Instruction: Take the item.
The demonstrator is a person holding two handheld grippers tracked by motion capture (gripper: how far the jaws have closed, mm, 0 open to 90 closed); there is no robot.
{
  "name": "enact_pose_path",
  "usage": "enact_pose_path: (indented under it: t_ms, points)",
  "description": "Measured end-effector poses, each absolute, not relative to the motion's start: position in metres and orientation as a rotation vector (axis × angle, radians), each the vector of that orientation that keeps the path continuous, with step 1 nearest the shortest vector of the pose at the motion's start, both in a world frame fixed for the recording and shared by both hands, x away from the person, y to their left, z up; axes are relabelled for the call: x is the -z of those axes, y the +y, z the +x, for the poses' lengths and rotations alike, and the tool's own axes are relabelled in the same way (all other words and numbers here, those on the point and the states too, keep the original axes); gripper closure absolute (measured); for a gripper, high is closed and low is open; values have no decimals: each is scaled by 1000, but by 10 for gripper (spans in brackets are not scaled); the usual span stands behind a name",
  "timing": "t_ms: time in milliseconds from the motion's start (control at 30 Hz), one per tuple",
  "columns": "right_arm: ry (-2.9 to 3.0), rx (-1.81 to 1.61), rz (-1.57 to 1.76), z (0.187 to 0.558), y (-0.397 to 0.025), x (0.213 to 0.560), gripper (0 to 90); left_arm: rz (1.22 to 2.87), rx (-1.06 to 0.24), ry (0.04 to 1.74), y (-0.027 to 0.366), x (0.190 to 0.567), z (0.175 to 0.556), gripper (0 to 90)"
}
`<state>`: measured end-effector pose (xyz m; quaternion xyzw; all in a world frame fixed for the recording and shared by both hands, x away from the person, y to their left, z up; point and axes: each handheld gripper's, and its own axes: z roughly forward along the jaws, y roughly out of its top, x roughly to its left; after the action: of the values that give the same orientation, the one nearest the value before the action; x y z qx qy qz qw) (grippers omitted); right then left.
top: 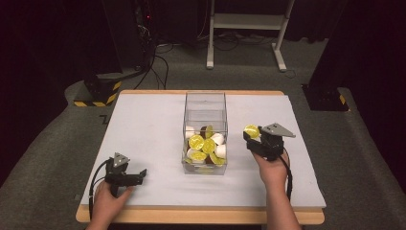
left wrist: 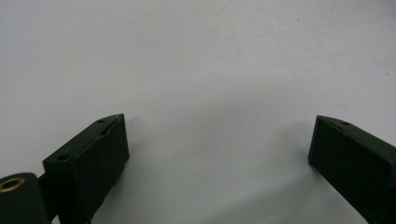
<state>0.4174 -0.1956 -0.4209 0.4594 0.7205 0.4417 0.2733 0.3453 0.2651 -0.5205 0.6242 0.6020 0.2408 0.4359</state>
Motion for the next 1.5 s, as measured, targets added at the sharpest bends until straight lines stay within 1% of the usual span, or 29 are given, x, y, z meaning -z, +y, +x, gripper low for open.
enact_pose_path:
  t_ms: [567, 1000, 1500]
  points:
    - [1942, -1081, 1305, 442, -207, 444, 378, 1553, -599, 1497, 265, 521, 345, 52]
    - [1954, -980, 1391, 464, -217, 473, 378, 1557, -601, 1496, 265, 521, 345, 52]
    - [1949, -917, 1425, 473, -220, 488, 377, 1557, -602, 1496, 265, 521, 345, 52]
